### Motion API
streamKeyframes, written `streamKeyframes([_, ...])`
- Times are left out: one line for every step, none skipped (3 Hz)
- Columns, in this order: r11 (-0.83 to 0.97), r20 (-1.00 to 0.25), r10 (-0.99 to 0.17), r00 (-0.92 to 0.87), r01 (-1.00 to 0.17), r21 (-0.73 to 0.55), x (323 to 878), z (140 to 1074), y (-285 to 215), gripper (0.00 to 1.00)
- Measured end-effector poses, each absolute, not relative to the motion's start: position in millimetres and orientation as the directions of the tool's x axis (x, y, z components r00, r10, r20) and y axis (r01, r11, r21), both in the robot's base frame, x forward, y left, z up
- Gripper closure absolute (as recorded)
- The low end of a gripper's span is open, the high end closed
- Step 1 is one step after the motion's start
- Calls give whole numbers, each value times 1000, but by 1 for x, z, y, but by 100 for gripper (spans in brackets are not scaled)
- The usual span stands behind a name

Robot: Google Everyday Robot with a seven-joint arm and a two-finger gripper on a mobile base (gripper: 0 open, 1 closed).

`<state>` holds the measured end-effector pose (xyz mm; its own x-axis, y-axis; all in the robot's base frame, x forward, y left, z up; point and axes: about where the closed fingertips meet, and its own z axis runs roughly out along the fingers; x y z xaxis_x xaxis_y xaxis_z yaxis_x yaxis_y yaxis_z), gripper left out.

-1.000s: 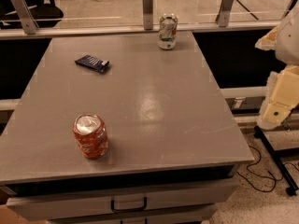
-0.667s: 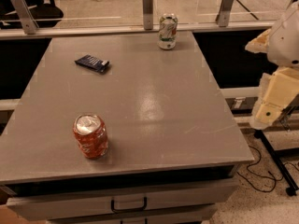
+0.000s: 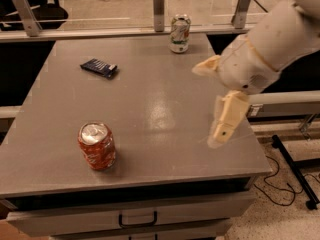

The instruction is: Move coke can near rxbar blueberry

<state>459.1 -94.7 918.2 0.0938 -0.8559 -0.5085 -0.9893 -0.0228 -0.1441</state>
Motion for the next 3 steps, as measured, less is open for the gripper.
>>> streamKeyframes([-109, -642, -751, 155, -988, -111, 453, 899, -38, 0])
streamKeyframes([-161, -746, -648, 154, -985, -64, 445, 878, 5, 0])
streamKeyframes([-177, -828, -550, 110, -984, -13, 440, 857, 33, 0])
